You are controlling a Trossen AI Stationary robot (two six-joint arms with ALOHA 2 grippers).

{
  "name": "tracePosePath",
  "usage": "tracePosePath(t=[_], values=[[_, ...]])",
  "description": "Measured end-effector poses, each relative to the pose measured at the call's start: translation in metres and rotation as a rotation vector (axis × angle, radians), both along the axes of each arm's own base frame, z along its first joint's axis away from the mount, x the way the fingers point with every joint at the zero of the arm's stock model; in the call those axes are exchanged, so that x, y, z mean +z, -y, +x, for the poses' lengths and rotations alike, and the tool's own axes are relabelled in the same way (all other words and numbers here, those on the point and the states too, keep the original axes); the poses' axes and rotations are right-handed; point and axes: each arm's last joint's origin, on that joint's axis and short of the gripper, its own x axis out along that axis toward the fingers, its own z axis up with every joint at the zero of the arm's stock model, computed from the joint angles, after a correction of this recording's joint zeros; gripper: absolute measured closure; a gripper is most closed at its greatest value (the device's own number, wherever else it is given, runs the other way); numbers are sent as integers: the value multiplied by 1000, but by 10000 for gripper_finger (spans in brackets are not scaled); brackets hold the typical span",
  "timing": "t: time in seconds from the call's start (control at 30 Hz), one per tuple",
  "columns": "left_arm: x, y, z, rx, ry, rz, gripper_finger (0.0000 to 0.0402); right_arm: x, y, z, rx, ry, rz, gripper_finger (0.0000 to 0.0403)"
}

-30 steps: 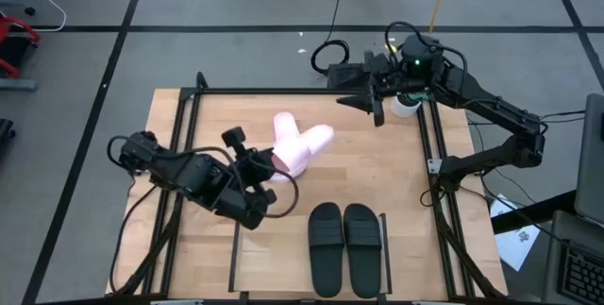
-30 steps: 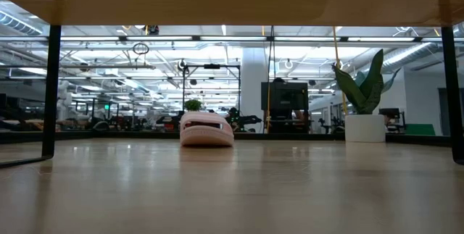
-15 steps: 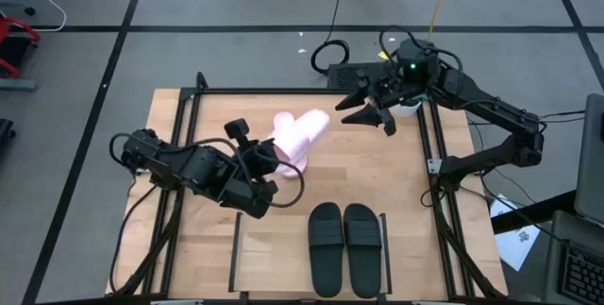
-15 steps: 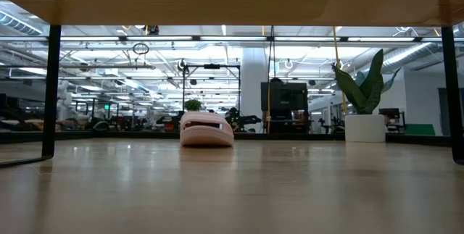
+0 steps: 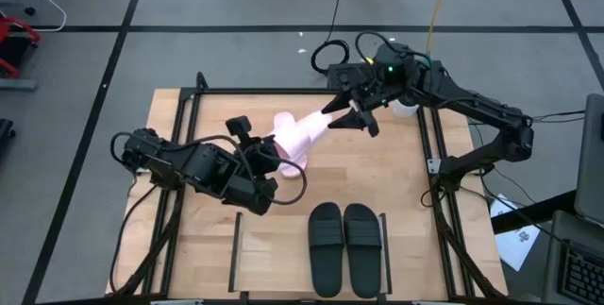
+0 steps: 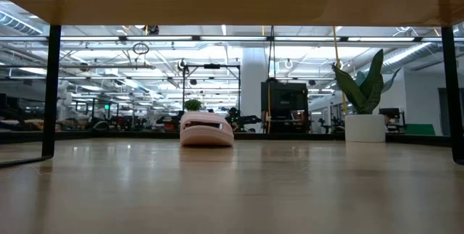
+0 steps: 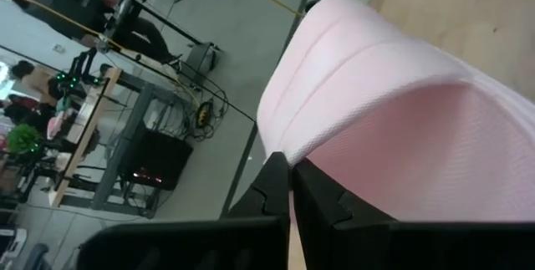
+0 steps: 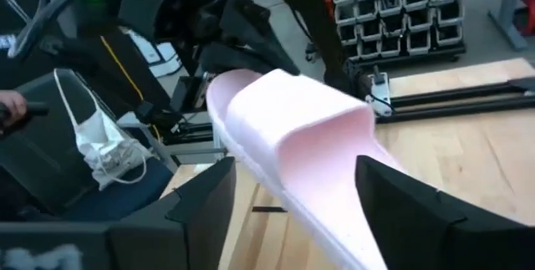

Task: Pick and place slides into the shelf
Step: Put the left pink slipper on the shelf

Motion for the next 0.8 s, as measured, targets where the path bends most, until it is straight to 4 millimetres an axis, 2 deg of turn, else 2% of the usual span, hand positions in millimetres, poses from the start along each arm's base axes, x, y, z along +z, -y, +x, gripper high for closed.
tracePosePath(t=[0.17,0.4,0.7,0.8], values=[[0,-6,2,10,-13,18,401,-4,-1,4,41,-26,53,137],[1,-9,3,19,-18,36,401,-4,-1,5,43,-20,36,133],[1,-9,2,22,-14,40,401,-24,8,31,73,-37,53,133],[1,-9,2,22,-15,41,401,-25,10,38,94,-7,70,133]])
